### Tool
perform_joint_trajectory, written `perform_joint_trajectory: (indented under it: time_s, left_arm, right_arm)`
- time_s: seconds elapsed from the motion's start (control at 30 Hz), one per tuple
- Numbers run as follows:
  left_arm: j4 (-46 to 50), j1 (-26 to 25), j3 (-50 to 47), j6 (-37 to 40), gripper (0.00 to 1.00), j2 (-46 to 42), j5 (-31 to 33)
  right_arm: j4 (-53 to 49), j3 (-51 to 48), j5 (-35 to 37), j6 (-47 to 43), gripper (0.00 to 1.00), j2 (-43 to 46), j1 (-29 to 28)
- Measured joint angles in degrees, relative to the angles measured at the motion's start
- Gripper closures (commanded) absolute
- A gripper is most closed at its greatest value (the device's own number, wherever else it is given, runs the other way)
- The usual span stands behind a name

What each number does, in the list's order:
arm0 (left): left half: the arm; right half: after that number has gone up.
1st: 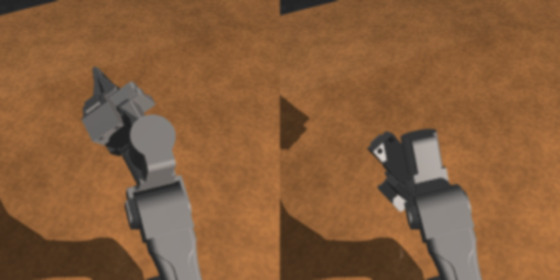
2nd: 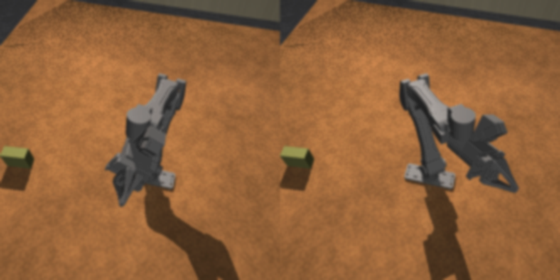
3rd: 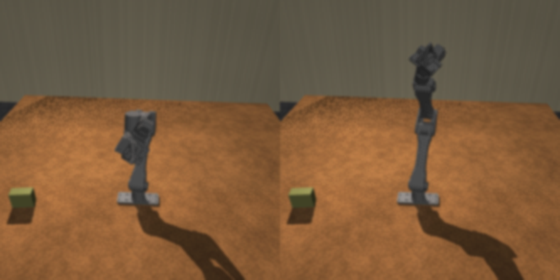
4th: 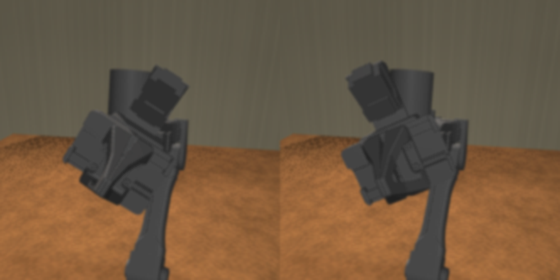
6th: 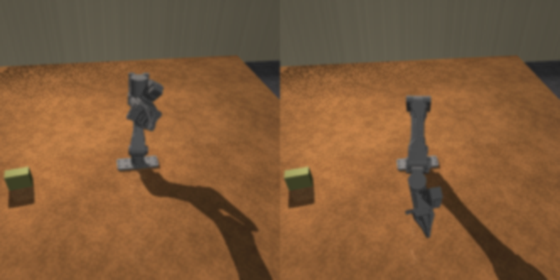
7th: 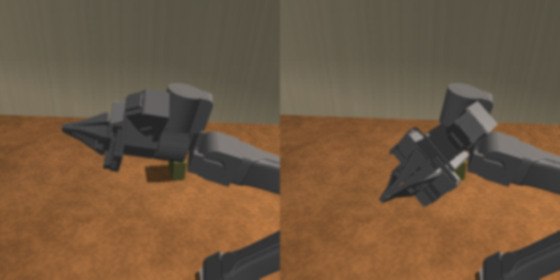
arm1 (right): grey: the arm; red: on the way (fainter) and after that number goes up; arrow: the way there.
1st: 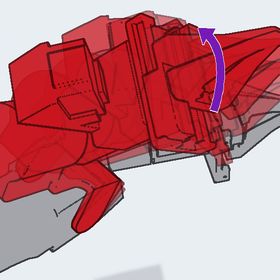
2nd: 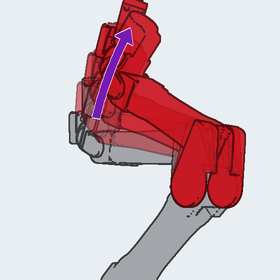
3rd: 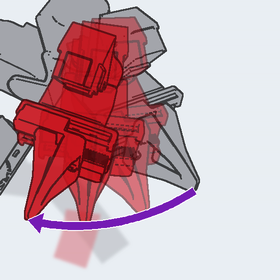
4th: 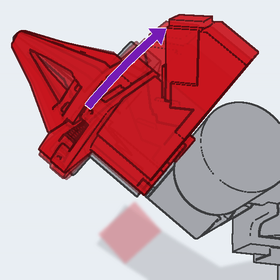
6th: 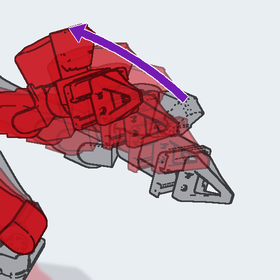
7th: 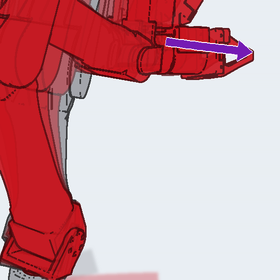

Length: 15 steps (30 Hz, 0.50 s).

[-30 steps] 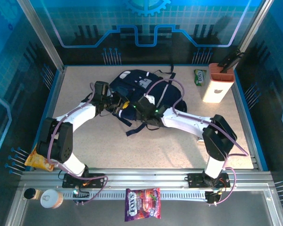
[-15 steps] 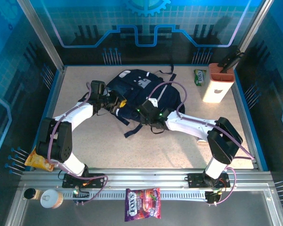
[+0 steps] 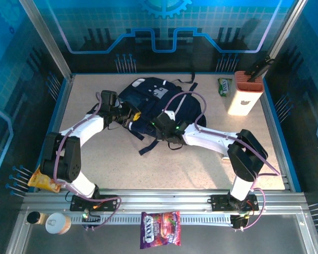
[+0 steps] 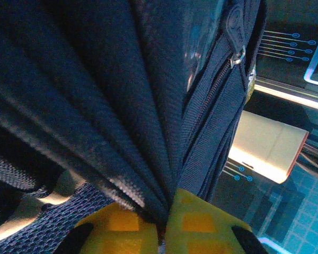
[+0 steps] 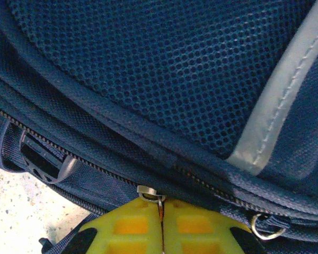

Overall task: Pack the student bag
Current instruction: Zip the student bag at the top-center of the table.

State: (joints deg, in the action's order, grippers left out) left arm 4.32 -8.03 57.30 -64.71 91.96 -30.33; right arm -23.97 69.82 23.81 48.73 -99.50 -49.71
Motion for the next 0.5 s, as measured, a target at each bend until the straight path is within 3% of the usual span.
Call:
perform_joint_trajectory:
  time_s: [0.33, 0.5]
  left_arm:
    - [2.3, 2.9, 5.0, 1.7, 1.0, 3.6, -2.4]
    - [3.8, 3.7, 7.5, 4.8, 0.69, 5.6, -2.5]
  right_arm:
    - [-2.2, -5.7, 8.3, -1.3, 0.95, 6.8, 1.8]
    - [-1.5, -5.1, 8.8, -6.3, 0.98, 6.8, 2.8]
